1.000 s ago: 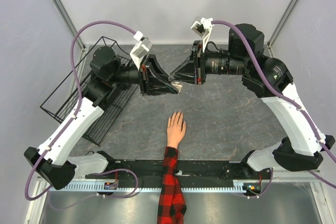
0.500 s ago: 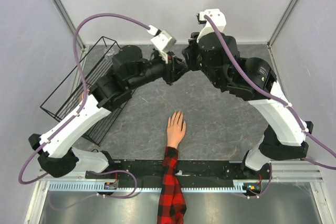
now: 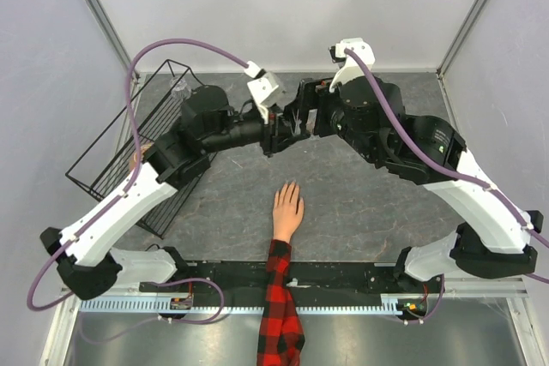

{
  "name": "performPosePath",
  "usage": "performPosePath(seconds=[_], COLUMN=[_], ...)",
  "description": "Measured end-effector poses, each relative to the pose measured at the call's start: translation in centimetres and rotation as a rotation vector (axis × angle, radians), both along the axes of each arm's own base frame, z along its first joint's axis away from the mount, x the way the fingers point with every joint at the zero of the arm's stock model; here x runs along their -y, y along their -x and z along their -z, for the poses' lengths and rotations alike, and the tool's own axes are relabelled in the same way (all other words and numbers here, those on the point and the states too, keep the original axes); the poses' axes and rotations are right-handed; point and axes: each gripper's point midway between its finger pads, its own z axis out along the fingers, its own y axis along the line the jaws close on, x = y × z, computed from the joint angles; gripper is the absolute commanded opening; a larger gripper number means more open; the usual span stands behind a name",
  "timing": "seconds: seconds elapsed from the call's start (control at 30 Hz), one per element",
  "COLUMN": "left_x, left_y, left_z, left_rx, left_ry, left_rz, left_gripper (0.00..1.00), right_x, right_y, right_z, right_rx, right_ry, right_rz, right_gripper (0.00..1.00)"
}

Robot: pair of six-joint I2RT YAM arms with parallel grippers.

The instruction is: Paint the nails

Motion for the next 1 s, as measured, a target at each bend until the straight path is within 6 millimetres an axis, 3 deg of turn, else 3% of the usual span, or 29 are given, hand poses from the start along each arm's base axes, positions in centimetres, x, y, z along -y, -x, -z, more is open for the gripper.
performPosePath(seconds=[0.07, 0.27, 0.5, 0.6, 0.7, 1.0], left_x=[-1.3, -4.4, -4.4, -4.4, -4.7, -5.0], left_y=[0.4, 0.9, 4.2, 5.3, 6.3, 7.3], left_z=[-0.3, -1.0, -1.6, -1.8, -2.3, -2.8], left_rx=[-0.004, -0.053, -0.143, -0.168, -0.174, -0.173], left_ry=[0.026, 0.11, 0.152, 0.162, 0.169, 0.173], left_rz=[0.027, 0.151, 0.422, 0.505, 0.565, 0.628], left_gripper=[0.02, 0.02, 0.02, 0.02, 0.02, 0.02], right_x=[-0.5, -2.4, -4.8, -5.0, -5.2, -5.5], right_y=[0.4, 2.4, 5.6, 6.3, 6.7, 7.6], right_z=[-0.1, 0.0, -0.9, -1.1, -1.1, -1.3], right_rx=[0.01, 0.0, -0.032, -0.039, -0.043, -0.042], right_ry=[-0.023, -0.062, -0.12, -0.129, -0.132, -0.137], right_rz=[-0.057, -0.294, -0.647, -0.726, -0.774, -0.846], right_gripper=[0.96, 0.93, 0.82, 0.72, 0.55, 0.55])
